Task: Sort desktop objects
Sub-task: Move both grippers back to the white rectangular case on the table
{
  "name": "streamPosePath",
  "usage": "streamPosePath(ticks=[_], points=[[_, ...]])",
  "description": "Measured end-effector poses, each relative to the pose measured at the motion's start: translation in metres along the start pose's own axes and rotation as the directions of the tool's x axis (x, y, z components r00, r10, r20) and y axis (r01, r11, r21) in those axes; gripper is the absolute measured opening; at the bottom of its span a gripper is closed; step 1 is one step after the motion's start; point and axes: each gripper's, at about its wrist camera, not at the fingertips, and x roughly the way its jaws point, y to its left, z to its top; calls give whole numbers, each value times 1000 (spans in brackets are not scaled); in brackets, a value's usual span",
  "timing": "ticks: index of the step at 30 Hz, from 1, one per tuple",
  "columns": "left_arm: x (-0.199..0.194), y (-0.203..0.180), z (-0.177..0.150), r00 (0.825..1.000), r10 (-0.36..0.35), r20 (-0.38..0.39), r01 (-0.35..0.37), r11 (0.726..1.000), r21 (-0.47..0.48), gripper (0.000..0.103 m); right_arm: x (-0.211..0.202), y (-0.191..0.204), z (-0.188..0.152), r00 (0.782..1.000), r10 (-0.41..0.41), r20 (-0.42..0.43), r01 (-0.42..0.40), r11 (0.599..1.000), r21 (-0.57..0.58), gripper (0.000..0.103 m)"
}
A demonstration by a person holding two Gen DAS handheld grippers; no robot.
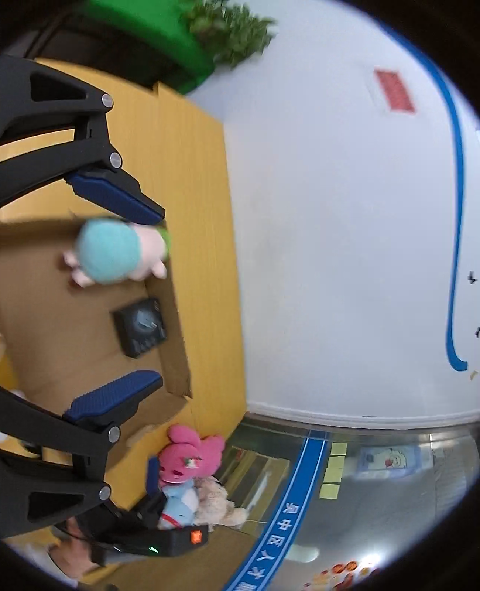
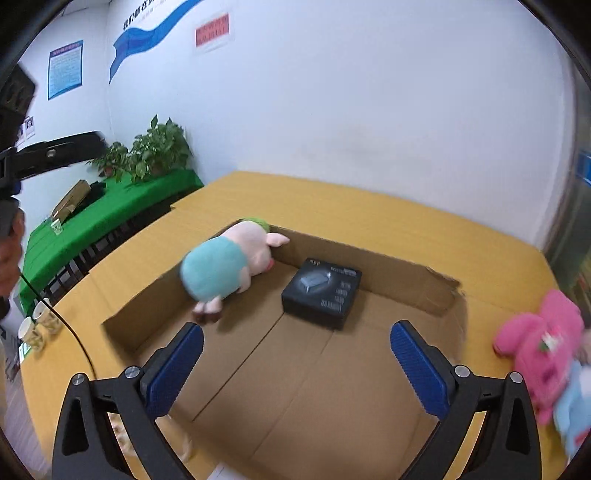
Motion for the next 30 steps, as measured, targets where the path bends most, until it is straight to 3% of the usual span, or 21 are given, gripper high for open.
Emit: streamPosePath(ticks=[5, 11, 14, 20, 27, 30], points=[[-41, 1, -75, 997, 39, -64, -38, 999, 10, 82, -42, 8, -60, 998, -66, -11, 67, 996, 53, 103], [-27, 5, -169, 979, 2, -204, -24, 994, -104, 81, -47, 9, -147, 988, -87, -124, 97, 993, 73, 103], [-16, -4, -194, 974, -14, -224, -16, 991, -133, 81, -47, 14, -177, 980, -44, -196, 69, 990, 124, 103], [7, -16, -230, 959, -6, -282, -38, 988, -150, 81, -33, 54, -188, 980, 48, -192, -26, 993, 116, 103], [26, -23, -240, 946, -60, -319, 0, 982, -186, 81, 4, 93, -186, 968, 14, -252, 5, 997, 74, 102], [37, -32, -240, 936, -100, -338, 36, 981, -189, 81, 22, 97, -191, 954, -28, -297, 47, 997, 57, 93]])
